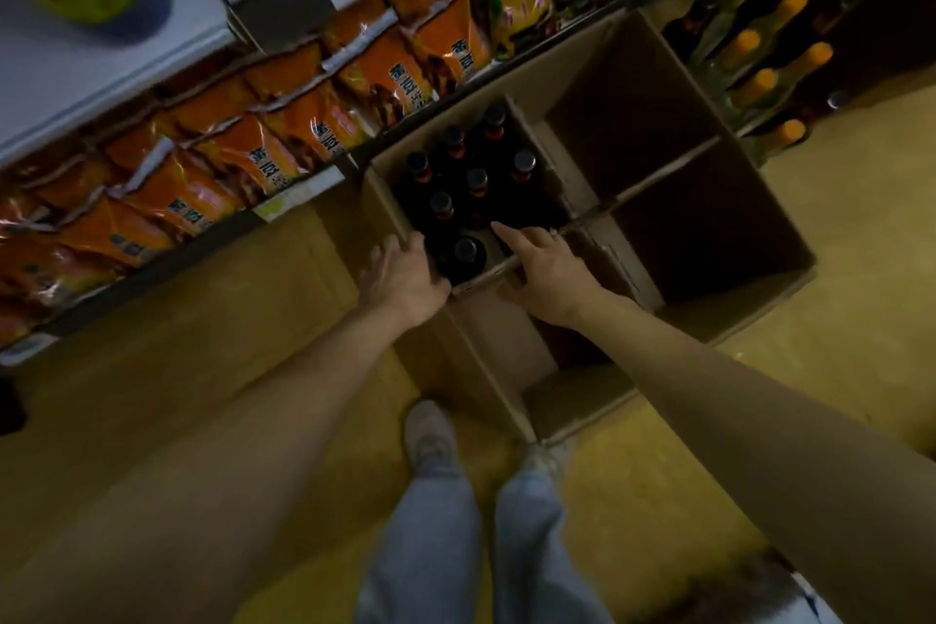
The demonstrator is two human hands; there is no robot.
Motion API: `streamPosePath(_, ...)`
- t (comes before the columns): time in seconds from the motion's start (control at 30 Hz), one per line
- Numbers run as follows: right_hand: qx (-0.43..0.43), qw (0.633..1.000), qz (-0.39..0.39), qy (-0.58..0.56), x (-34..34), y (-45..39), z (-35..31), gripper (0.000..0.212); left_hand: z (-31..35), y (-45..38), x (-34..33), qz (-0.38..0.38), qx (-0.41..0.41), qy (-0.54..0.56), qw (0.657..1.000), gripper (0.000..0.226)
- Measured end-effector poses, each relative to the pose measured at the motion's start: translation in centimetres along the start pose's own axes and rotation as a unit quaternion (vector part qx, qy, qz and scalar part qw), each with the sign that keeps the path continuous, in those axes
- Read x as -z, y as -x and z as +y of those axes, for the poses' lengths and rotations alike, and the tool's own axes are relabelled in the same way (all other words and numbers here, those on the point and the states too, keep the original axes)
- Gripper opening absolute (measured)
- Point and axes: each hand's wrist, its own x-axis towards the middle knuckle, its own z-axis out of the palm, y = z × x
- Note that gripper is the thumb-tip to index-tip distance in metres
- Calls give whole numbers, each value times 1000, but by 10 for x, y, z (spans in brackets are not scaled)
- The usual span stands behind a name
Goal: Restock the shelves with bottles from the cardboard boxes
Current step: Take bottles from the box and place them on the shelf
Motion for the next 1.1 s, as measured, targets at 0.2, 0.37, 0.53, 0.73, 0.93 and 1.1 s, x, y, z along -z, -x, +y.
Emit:
streamPosePath(0.2,36,999,10,35,-36,-89,-4,71,-14,-72,-26,12,-24,30,999,61)
streamPosePath(0.37,59,990,7,125,-64,-139,3,57,-12,-143,-30,43,-90,21,995,58)
streamPosePath(0.53,72,971,59,220,-85,-147,-1,52,-6,-179,-41,64,-131,-1,989,32)
streamPosePath(0.73,102,971,58,208,-85,-149,2,44,0,-179,-40,119,-164,-144,969,35)
streamPosePath(0.93,76,989,114,63,-41,-106,3,23,2,-127,-6,133,-167,-87,973,27)
streamPosePath(1.1,76,986,147,37,23,-32,-12,18,22,-58,50,162,-177,-67,968,18)
